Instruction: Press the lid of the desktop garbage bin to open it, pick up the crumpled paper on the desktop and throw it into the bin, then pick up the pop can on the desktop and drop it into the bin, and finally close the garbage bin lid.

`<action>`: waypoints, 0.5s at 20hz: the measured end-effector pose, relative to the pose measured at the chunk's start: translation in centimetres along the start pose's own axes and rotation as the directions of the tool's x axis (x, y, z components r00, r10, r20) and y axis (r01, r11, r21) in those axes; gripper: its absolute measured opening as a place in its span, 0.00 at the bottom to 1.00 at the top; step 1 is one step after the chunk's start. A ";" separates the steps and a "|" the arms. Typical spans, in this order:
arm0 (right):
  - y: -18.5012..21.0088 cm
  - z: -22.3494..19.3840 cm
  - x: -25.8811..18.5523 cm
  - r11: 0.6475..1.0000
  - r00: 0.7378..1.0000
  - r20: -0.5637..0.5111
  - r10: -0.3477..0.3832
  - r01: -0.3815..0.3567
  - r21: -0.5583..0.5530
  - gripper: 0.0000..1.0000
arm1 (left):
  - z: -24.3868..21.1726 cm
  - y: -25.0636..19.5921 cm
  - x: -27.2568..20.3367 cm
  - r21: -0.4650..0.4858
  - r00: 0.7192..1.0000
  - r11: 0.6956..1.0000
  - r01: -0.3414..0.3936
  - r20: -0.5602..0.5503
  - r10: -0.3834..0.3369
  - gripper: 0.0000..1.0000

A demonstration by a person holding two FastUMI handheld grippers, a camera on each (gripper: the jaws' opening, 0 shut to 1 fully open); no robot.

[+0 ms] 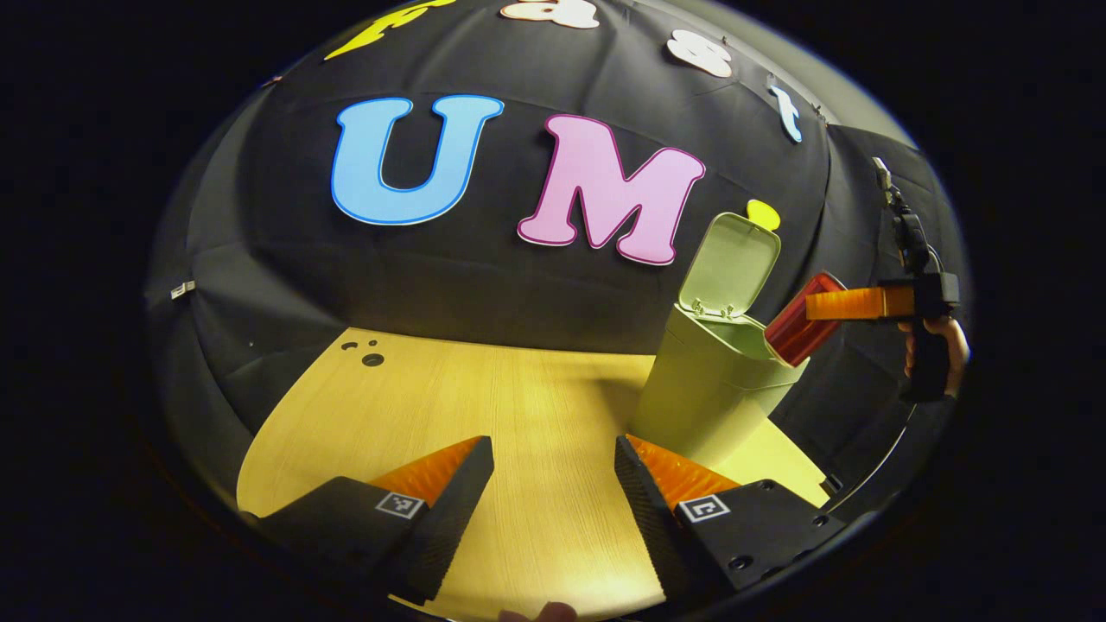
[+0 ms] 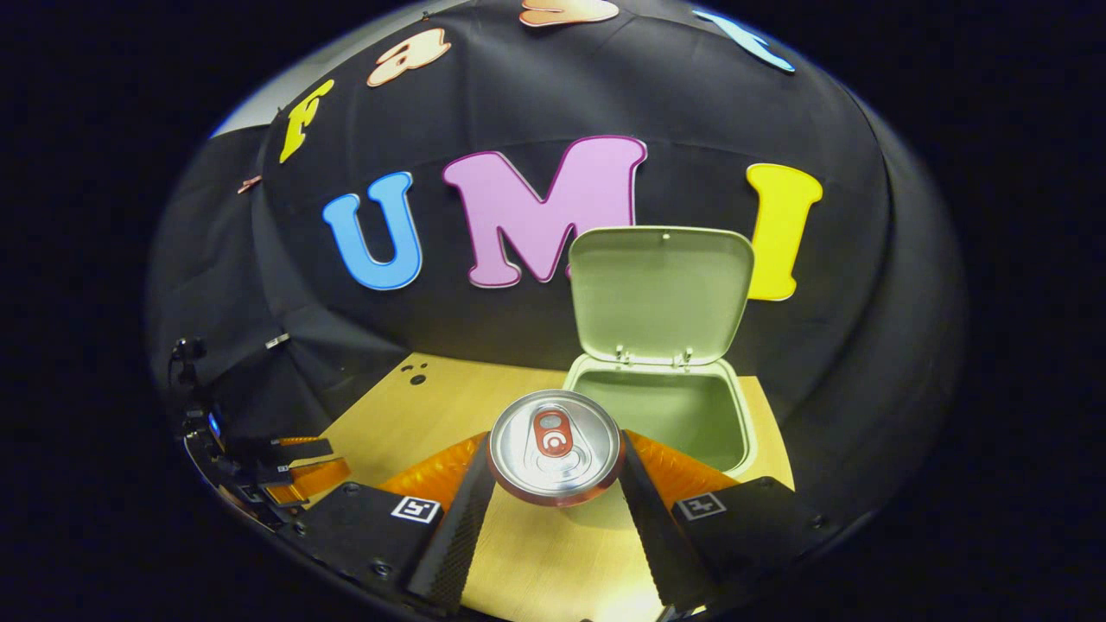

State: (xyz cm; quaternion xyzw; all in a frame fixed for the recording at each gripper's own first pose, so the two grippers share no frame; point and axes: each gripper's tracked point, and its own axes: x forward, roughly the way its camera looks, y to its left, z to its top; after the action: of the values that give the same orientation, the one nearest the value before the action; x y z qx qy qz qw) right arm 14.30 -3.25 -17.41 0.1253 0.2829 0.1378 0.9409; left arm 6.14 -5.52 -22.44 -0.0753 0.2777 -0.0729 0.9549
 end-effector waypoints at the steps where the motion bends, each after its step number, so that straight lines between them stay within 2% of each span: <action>1: -0.7 0.5 0.4 1.000 1.000 0.002 -0.012 0.012 0.001 0.83 | -0.2 0.1 0.0 0.000 1.000 1.000 0.000 0.000 0.000 0.92; 4: -3.0 1.1 1.9 0.999 0.999 0.015 -0.049 0.049 0.007 0.83 | -0.2 0.2 -0.1 0.008 1.000 1.000 0.000 -0.002 0.000 0.92; 10: -7.5 -0.2 5.7 0.990 0.990 0.003 -0.138 0.138 -0.023 0.83 | -0.2 0.7 -0.3 0.009 1.000 1.000 -0.014 0.000 0.014 0.92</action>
State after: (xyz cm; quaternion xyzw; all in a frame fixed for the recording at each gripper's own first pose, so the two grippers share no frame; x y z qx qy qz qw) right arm 20.18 -8.30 -22.77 0.0947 0.2887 0.0757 0.9497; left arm 5.86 -4.78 -22.59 -0.0689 0.2781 -0.0674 0.9557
